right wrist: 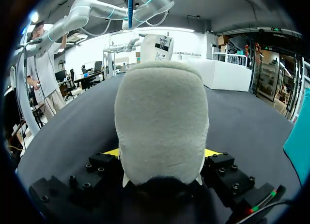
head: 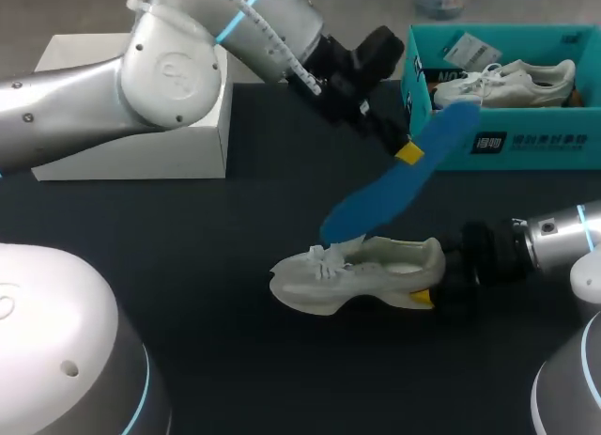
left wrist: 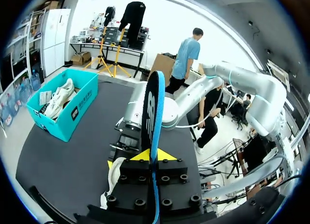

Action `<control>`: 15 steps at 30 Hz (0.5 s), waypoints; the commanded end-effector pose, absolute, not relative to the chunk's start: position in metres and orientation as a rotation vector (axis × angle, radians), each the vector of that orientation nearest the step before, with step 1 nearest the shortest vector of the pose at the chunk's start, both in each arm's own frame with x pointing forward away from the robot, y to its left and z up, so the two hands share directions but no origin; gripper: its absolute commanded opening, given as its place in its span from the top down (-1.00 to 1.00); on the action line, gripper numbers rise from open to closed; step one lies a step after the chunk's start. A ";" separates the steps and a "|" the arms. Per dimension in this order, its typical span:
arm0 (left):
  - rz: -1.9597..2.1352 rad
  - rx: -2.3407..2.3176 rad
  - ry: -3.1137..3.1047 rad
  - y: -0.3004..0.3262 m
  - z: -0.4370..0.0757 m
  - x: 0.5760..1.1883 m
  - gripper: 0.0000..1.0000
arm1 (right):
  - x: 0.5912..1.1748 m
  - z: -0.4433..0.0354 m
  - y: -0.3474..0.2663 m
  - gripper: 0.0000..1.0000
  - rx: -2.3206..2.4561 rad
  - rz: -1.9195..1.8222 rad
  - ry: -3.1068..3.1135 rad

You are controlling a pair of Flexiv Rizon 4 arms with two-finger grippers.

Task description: Take the shoe out of the shoebox, open the shoe tongue, remove and reinsert the insole, then place the shoe into the shoebox

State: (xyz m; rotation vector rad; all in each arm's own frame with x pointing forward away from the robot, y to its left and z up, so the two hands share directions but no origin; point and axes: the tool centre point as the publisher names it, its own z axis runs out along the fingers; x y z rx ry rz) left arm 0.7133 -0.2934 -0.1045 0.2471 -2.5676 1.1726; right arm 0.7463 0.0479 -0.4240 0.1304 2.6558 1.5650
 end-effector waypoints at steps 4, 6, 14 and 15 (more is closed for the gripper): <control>1.410 0.472 -2.307 -0.250 -0.075 0.697 1.00 | 0.746 -0.424 0.049 1.00 0.132 1.559 2.659; 1.446 0.489 -2.265 -0.251 -0.072 0.695 1.00 | 0.746 -0.424 0.049 1.00 0.132 1.559 2.659; 1.617 0.378 -2.126 -0.254 -0.045 0.676 1.00 | 0.746 -0.424 0.049 1.00 0.132 1.559 2.659; 1.643 0.351 -2.112 -0.254 -0.041 0.673 1.00 | 0.746 -0.424 0.049 1.00 0.132 1.559 2.659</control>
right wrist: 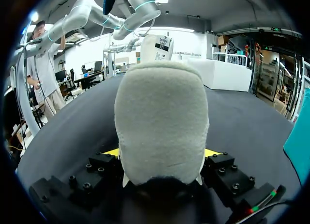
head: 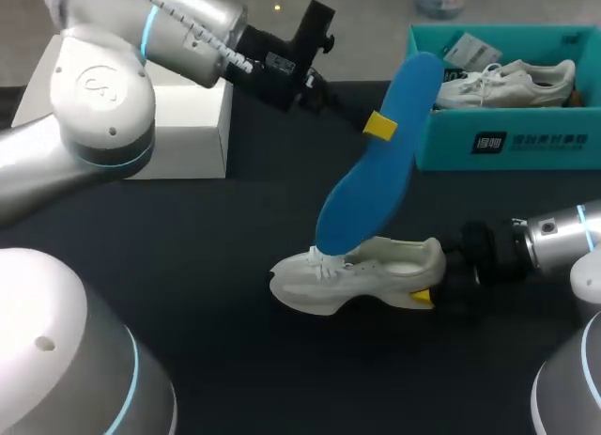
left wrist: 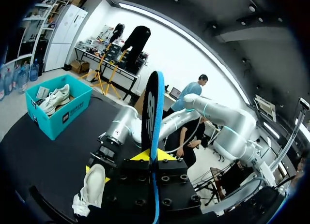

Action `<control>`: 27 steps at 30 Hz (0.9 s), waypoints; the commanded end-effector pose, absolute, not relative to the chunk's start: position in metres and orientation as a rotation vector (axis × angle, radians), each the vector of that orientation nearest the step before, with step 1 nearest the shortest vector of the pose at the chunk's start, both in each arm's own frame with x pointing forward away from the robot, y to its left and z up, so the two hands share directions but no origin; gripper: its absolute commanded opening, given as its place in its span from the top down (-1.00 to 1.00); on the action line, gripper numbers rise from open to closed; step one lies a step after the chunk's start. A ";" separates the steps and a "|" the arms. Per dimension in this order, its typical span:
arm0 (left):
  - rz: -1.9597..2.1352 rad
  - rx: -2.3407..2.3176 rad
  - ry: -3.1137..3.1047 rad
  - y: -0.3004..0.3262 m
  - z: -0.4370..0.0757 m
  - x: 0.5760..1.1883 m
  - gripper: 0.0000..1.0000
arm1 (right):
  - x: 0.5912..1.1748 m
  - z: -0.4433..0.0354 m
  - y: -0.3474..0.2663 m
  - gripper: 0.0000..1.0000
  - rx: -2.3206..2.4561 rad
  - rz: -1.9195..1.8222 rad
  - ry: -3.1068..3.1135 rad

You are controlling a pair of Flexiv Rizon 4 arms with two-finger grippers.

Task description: Take the shoe out of the shoebox, open the shoe tongue, remove and reinsert the insole, then place the shoe into the shoebox

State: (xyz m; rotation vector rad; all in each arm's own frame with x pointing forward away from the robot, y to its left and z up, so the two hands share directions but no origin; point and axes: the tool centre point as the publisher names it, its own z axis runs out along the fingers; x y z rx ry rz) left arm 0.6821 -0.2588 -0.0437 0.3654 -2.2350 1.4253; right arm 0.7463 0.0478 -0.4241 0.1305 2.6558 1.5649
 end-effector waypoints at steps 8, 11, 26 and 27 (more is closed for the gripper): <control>1.739 0.295 -2.066 -0.254 -0.029 0.668 1.00 | 0.746 -0.424 0.049 1.00 0.132 1.559 2.659; 1.739 0.295 -2.066 -0.254 -0.029 0.668 1.00 | 0.746 -0.424 0.049 1.00 0.132 1.559 2.659; 1.725 0.326 -1.889 -0.239 -0.007 0.641 1.00 | 0.746 -0.424 0.049 1.00 0.132 1.559 2.659; 1.725 0.328 -1.885 -0.237 -0.003 0.638 1.00 | 0.746 -0.424 0.049 1.00 0.132 1.559 2.659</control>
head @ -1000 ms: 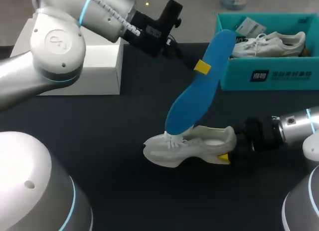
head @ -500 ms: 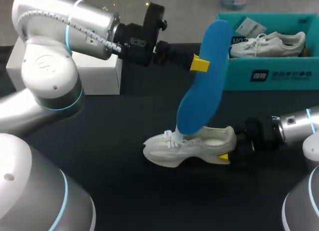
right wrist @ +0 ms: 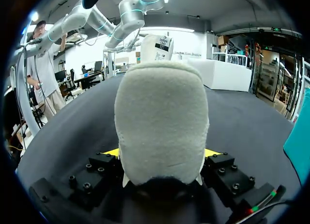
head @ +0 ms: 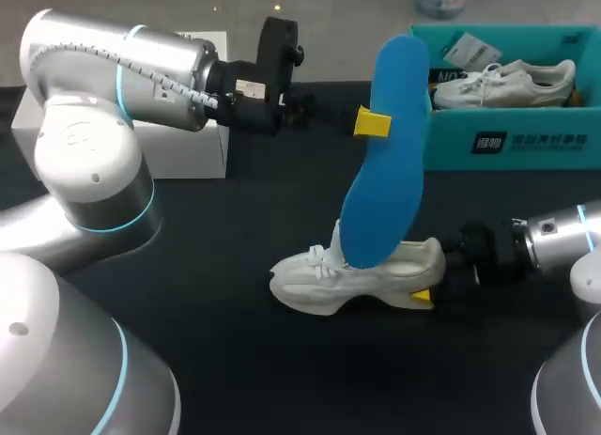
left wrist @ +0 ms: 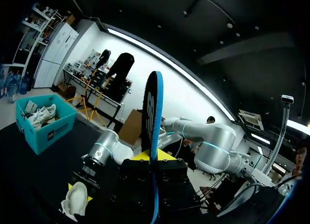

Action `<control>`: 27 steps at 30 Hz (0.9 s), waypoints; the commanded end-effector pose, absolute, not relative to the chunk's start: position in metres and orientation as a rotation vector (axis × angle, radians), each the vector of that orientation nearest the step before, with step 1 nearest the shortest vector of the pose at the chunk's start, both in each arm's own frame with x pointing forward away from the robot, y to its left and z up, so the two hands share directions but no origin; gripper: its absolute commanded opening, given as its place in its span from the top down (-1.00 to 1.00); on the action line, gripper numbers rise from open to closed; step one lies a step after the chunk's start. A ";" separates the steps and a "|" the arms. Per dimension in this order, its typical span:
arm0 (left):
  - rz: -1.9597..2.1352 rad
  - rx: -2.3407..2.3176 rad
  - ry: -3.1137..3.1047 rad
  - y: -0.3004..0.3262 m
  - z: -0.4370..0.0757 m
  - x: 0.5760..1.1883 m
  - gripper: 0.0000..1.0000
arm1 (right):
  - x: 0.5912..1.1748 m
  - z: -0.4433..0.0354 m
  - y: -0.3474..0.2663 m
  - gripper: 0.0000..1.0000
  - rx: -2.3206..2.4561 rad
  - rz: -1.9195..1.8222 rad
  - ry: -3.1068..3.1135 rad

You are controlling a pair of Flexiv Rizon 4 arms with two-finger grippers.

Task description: Take the shoe out of the shoebox, open the shoe tongue, remove and reinsert the insole, then place the shoe into the shoebox

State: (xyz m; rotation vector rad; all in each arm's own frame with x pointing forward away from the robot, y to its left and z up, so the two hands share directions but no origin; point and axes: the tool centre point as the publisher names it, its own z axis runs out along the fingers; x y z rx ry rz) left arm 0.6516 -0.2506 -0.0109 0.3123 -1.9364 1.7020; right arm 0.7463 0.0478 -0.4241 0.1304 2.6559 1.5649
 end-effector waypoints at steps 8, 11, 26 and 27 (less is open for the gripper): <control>1.728 0.285 -1.824 -0.226 0.022 0.614 1.00 | 0.746 -0.424 0.049 1.00 0.132 1.559 2.659; 1.724 0.279 -1.797 -0.222 0.027 0.606 1.00 | 0.746 -0.424 0.049 1.00 0.132 1.559 2.659; 1.783 0.291 -1.741 -0.221 0.039 0.602 1.00 | 0.746 -0.424 0.049 1.00 0.132 1.559 2.659; 1.790 0.293 -1.742 -0.222 0.039 0.603 1.00 | 0.746 -0.424 0.049 1.00 0.132 1.559 2.659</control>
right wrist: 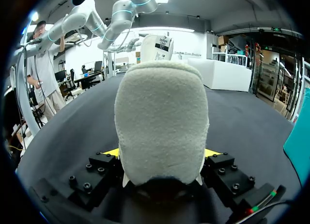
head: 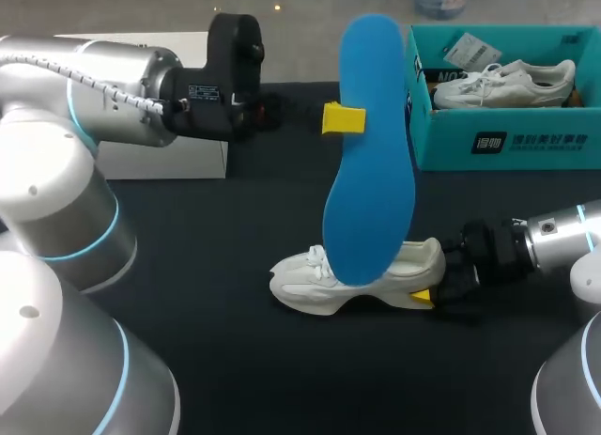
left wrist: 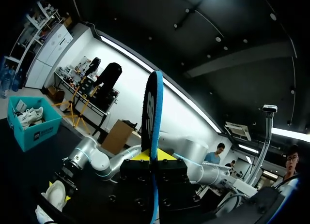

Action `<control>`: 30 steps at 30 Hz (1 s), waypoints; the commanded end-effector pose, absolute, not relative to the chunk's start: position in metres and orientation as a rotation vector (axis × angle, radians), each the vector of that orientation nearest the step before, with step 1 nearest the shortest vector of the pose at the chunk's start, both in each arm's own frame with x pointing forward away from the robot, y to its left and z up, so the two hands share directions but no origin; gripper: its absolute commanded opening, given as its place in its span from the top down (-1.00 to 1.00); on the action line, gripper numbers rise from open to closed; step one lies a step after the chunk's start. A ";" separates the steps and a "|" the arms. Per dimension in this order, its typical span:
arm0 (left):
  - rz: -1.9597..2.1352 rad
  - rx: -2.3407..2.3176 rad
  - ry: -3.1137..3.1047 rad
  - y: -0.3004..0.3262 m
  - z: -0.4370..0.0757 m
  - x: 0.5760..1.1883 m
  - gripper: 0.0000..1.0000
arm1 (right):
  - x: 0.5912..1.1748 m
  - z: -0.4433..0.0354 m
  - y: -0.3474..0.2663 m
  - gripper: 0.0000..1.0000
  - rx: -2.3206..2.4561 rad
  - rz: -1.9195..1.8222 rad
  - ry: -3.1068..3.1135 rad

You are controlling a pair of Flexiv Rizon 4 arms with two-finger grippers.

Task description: Take the shoe out of the shoebox, open the shoe tongue, remove and reinsert the insole, then place the shoe into the shoebox

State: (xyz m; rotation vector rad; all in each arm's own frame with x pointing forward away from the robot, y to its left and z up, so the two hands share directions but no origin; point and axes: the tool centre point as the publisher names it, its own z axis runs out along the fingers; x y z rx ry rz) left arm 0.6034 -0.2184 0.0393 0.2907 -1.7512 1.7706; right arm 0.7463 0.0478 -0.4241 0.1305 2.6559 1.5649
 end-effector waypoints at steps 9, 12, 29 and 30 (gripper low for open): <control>1.790 0.293 -1.742 -0.222 0.039 0.603 1.00 | 0.746 -0.424 0.049 1.00 0.132 1.559 2.659; 1.790 0.293 -1.742 -0.222 0.039 0.603 1.00 | 0.746 -0.424 0.049 1.00 0.132 1.559 2.659; 1.790 0.293 -1.742 -0.222 0.039 0.603 1.00 | 0.746 -0.424 0.049 -1.00 0.132 1.559 2.659; 1.790 0.293 -1.742 -0.222 0.039 0.603 1.00 | 0.747 -0.421 0.047 -1.00 0.131 1.547 2.666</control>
